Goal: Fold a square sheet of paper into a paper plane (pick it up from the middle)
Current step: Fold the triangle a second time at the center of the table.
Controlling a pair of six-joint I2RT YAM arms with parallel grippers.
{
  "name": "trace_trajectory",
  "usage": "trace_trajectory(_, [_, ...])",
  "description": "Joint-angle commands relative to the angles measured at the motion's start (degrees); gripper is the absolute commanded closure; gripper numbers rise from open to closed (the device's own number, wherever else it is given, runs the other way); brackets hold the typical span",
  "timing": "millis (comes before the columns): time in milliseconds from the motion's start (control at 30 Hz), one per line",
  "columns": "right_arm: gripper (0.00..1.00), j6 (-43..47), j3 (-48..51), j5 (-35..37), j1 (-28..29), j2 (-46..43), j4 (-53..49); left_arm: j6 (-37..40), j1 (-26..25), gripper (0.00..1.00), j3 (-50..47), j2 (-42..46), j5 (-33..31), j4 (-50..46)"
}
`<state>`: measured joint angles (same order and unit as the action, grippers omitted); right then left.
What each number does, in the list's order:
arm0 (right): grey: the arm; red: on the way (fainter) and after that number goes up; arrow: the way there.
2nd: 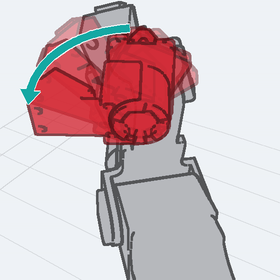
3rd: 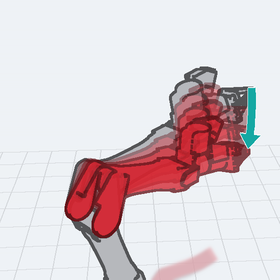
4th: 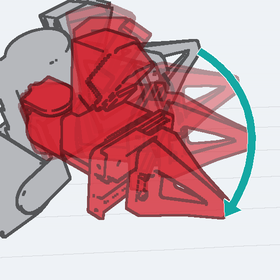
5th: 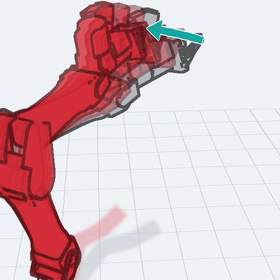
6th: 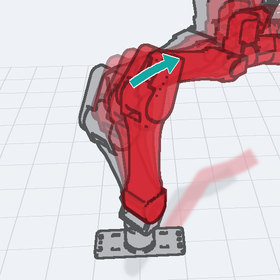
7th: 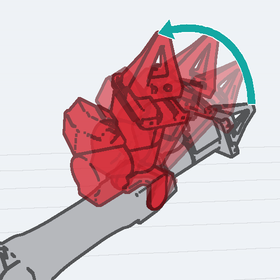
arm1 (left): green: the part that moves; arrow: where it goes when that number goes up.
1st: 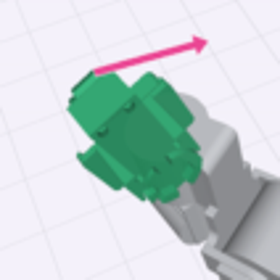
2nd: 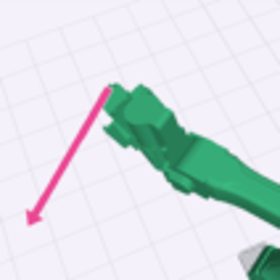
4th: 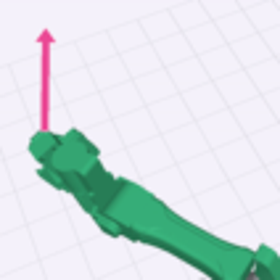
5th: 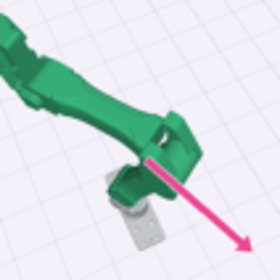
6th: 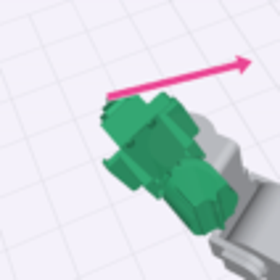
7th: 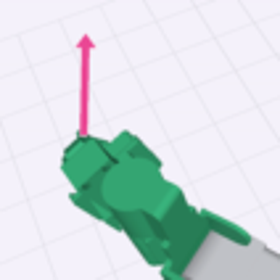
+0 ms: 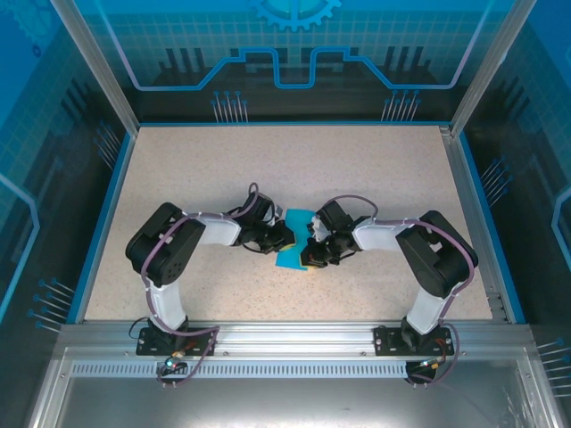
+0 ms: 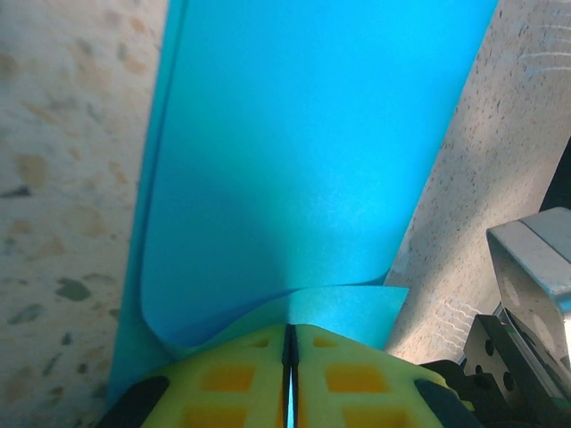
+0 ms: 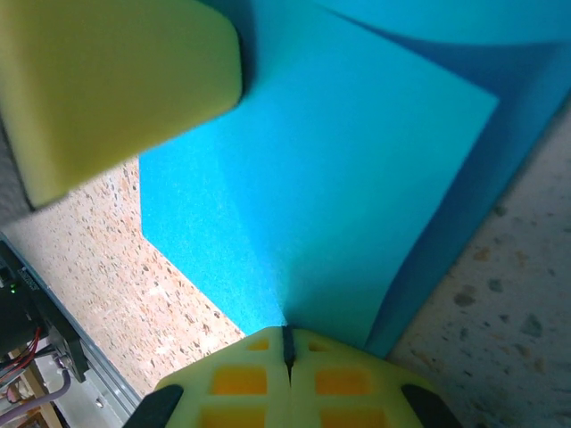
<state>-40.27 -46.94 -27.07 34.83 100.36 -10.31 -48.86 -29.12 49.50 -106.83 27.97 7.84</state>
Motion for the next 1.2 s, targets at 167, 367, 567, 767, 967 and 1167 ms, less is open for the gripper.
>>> trace_trajectory(167, [0.96,1.2,1.1,5.1,-0.6,1.3,-9.2,4.3,5.1,0.88,2.5,-2.6,-3.6,-4.1])
trace_trajectory(367, [0.96,1.4,1.1,4.6,-0.6,0.8,-9.0,6.4,7.5,0.88,4.6,-3.0,-4.5,-8.1])
trace_trajectory(567, [0.95,1.3,1.1,3.7,-0.6,0.3,-8.0,6.3,8.1,0.88,5.2,0.1,-3.2,-9.5])
trace_trajectory(767, [0.93,0.9,0.0,2.7,-0.5,0.8,-7.0,5.0,7.1,0.85,3.4,7.4,-1.7,-8.9])
trace_trajectory(967, [0.93,0.6,-0.3,2.8,-0.5,1.0,-6.7,5.4,2.9,0.87,2.3,8.2,-0.1,-8.8])
trace_trajectory(1167, [0.92,0.5,-0.4,2.6,-0.5,0.7,-6.5,2.6,2.1,0.89,0.9,3.2,3.3,-3.2])
